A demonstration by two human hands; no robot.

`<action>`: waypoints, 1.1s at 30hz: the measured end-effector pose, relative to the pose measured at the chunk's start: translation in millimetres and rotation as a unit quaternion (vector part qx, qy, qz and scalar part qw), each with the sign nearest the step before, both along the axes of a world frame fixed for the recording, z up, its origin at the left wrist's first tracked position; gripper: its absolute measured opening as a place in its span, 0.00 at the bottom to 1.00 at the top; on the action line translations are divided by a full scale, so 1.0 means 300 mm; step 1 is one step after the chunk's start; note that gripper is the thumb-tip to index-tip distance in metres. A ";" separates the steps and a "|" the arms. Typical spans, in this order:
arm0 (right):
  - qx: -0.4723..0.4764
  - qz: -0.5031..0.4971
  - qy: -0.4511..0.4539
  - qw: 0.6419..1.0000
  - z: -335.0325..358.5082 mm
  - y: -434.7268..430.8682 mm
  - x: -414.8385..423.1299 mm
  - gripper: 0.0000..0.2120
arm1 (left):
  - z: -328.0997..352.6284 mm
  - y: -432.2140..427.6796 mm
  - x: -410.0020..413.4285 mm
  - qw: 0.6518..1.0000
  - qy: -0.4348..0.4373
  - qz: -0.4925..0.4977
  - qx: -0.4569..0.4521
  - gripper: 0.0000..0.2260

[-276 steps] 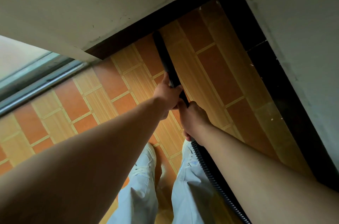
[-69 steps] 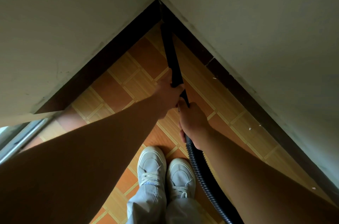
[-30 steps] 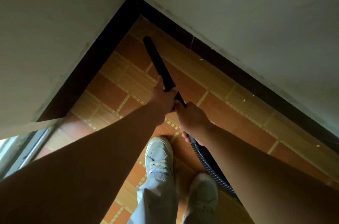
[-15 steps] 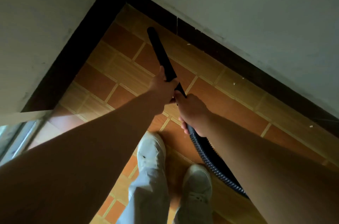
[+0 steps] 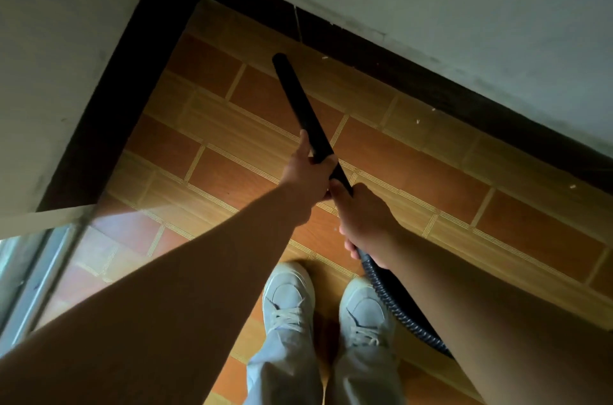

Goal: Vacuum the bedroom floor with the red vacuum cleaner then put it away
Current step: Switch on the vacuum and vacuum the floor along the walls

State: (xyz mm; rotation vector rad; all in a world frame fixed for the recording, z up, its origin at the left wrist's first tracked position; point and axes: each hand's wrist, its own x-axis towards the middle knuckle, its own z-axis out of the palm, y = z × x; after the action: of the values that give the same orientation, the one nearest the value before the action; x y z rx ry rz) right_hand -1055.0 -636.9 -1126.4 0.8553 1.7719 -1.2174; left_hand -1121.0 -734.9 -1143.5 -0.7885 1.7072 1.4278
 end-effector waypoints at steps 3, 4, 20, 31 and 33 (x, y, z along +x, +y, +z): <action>-0.015 -0.012 0.005 1.000 -0.017 -0.006 -0.080 0.27 | -0.002 0.006 -0.075 1.000 0.014 0.009 -0.005 0.31; -0.025 -0.017 0.006 1.000 -0.021 -0.008 -0.098 0.27 | -0.001 0.007 -0.091 1.000 0.018 0.014 -0.007 0.29; -0.032 0.007 0.006 0.999 -0.032 -0.041 -0.116 0.28 | -0.001 -0.025 -0.089 0.999 0.022 0.042 -0.027 0.33; -0.009 -0.032 -0.004 0.999 0.014 0.004 0.145 0.25 | 0.025 0.036 0.115 0.999 -0.006 -0.045 -0.014 0.35; -0.003 -0.053 -0.005 0.999 0.026 0.018 0.189 0.24 | 0.023 0.058 0.148 0.998 -0.008 -0.057 -0.012 0.34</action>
State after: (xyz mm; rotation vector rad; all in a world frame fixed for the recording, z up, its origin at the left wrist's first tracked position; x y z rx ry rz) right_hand -998.2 -631.4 -1118.7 0.9602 1.7321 -1.2844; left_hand -1076.6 -717.4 -1136.6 -0.7012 1.7333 1.3220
